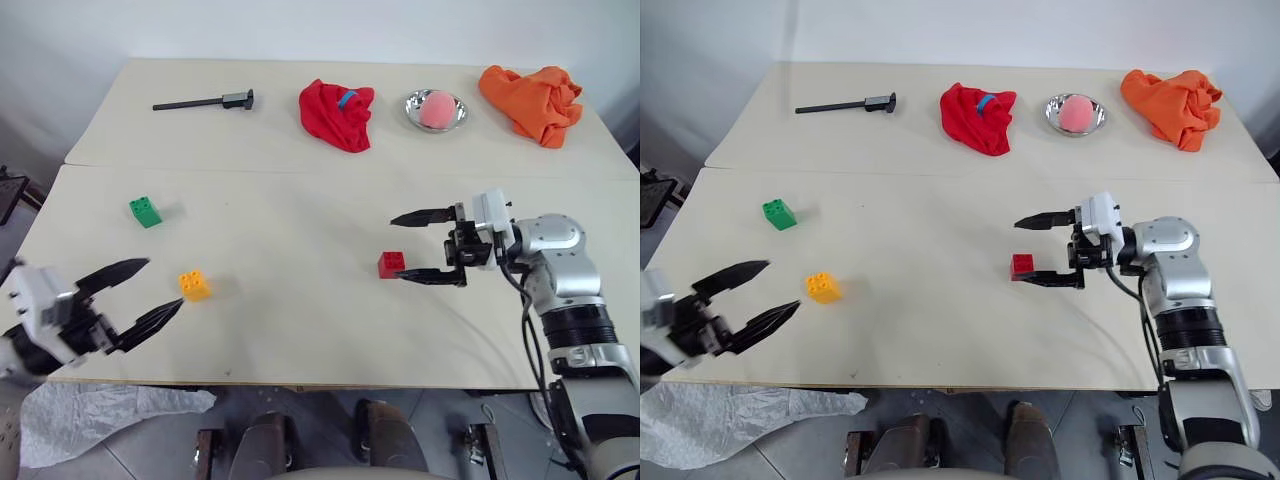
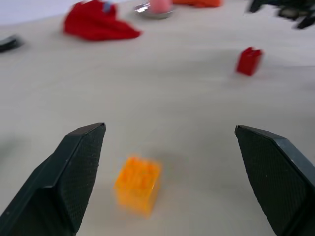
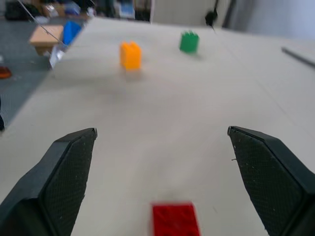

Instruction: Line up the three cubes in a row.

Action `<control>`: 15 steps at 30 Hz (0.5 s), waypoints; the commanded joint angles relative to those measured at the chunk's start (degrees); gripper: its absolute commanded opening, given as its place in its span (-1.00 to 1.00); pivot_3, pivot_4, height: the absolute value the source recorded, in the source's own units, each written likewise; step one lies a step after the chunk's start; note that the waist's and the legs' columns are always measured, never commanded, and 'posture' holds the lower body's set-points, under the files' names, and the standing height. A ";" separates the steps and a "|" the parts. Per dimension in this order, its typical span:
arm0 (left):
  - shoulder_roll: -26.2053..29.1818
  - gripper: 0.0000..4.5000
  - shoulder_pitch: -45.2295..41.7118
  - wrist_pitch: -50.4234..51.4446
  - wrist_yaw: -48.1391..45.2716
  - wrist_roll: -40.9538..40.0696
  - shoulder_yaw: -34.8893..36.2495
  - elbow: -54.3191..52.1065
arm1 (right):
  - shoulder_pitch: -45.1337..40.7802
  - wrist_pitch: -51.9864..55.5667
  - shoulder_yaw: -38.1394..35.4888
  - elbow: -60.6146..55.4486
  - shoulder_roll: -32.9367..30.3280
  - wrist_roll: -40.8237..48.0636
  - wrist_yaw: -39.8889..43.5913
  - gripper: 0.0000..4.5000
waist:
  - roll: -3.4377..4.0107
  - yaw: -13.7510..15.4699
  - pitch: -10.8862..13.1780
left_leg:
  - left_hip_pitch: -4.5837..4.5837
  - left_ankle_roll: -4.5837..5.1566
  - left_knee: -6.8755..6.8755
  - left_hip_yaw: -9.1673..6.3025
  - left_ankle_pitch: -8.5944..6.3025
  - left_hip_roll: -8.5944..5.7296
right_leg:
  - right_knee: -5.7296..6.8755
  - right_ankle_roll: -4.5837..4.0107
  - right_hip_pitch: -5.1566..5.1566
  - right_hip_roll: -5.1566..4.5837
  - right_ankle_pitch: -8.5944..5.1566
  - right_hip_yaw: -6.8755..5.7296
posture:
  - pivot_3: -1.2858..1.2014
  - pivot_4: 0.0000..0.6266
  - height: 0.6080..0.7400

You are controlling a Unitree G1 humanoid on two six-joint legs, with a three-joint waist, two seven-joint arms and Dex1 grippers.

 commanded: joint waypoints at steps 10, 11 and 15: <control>-2.02 1.00 9.27 -10.73 -3.81 1.56 9.95 20.72 | 7.22 1.90 0.33 -9.63 3.65 2.41 -1.44 0.98 | -0.38 1.47 -0.03 | 0.00 0.10 0.04 0.15 -0.22 0.20 | -0.01 -0.06 -0.01 -0.11 -0.03 -0.01 | 0.03 -0.52 1.00; -2.08 1.00 8.61 -10.55 -3.38 1.19 9.70 20.52 | 7.22 1.53 -0.14 -9.20 3.52 2.22 -1.85 0.98 | -0.39 1.48 -0.04 | 0.00 0.10 0.04 0.13 -0.25 0.21 | -0.02 -0.06 -0.01 -0.10 -0.03 -0.02 | 0.03 -0.52 1.00; -3.32 1.00 2.19 -9.87 4.68 1.57 8.43 17.80 | 7.89 0.93 -3.52 -8.31 2.33 2.07 -4.76 0.98 | -0.38 1.51 -0.04 | -0.01 0.09 0.04 0.14 -0.30 0.23 | -0.02 -0.06 -0.04 -0.08 -0.03 -0.04 | 0.03 -0.52 1.00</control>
